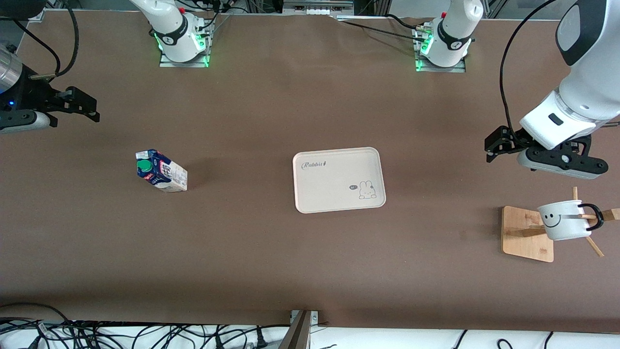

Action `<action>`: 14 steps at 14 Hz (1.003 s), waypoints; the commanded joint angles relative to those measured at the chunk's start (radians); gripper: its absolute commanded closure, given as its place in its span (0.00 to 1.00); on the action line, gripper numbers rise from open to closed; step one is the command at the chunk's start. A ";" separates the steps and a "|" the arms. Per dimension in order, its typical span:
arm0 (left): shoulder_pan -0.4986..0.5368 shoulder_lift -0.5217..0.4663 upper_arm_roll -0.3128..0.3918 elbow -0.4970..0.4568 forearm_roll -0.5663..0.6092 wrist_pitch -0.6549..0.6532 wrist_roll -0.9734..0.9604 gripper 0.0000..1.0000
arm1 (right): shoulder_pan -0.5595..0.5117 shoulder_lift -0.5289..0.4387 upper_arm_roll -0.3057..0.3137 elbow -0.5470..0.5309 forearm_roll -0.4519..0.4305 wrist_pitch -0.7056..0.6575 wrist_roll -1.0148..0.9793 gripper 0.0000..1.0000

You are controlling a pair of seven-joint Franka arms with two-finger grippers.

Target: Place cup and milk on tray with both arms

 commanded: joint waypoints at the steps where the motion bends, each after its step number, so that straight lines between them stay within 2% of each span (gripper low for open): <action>1: -0.003 0.014 0.001 0.035 0.021 -0.021 -0.010 0.00 | 0.008 0.010 -0.006 0.018 -0.002 -0.003 0.005 0.00; 10: -0.007 0.014 0.001 0.037 0.022 -0.020 -0.010 0.00 | 0.008 0.021 -0.005 0.020 -0.009 -0.001 0.002 0.00; 14: -0.006 0.014 0.001 0.037 0.021 -0.020 -0.010 0.00 | 0.011 0.061 -0.002 0.047 -0.010 0.002 0.002 0.00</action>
